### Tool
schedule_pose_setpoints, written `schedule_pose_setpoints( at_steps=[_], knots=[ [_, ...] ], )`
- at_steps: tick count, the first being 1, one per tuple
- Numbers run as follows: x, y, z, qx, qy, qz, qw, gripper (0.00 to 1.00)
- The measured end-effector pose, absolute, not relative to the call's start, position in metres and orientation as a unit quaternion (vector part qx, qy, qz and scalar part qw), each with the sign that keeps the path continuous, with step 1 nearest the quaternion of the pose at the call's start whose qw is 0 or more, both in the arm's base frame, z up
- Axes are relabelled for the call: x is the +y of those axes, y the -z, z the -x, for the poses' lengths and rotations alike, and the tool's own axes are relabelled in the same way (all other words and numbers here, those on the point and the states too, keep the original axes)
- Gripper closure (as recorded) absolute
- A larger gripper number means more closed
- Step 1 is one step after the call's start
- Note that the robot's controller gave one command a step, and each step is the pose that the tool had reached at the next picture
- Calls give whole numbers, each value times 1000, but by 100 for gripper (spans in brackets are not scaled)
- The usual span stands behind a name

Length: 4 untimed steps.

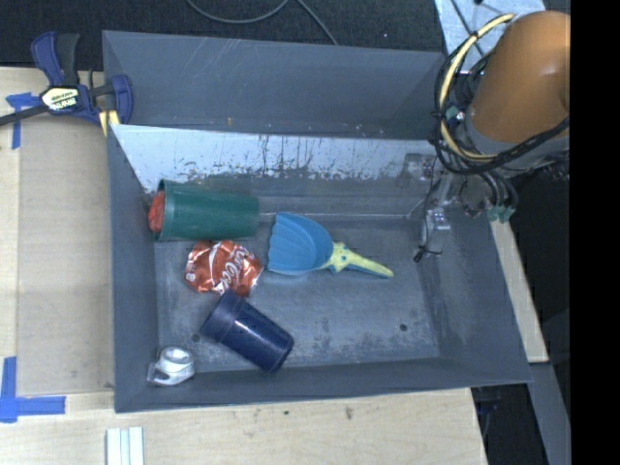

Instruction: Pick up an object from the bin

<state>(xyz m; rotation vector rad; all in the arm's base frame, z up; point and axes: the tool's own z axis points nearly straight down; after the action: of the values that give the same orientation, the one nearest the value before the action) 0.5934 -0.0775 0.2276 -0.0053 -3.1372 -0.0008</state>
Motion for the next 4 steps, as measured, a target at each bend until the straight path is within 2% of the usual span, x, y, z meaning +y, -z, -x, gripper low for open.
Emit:
schedule_pose_setpoints(
  at_steps=[1, 2, 3, 4],
  knots=[
    [-77, -233, -595, -1000, 0, 1, -2, 0],
    [-50, -184, -597, -1000, -1, 29, -4, 0],
    [-40, -147, -614, -1000, 0, -4, -3, 0],
    [-38, -105, -603, -1000, -1, 4, -6, 0]
  ],
)
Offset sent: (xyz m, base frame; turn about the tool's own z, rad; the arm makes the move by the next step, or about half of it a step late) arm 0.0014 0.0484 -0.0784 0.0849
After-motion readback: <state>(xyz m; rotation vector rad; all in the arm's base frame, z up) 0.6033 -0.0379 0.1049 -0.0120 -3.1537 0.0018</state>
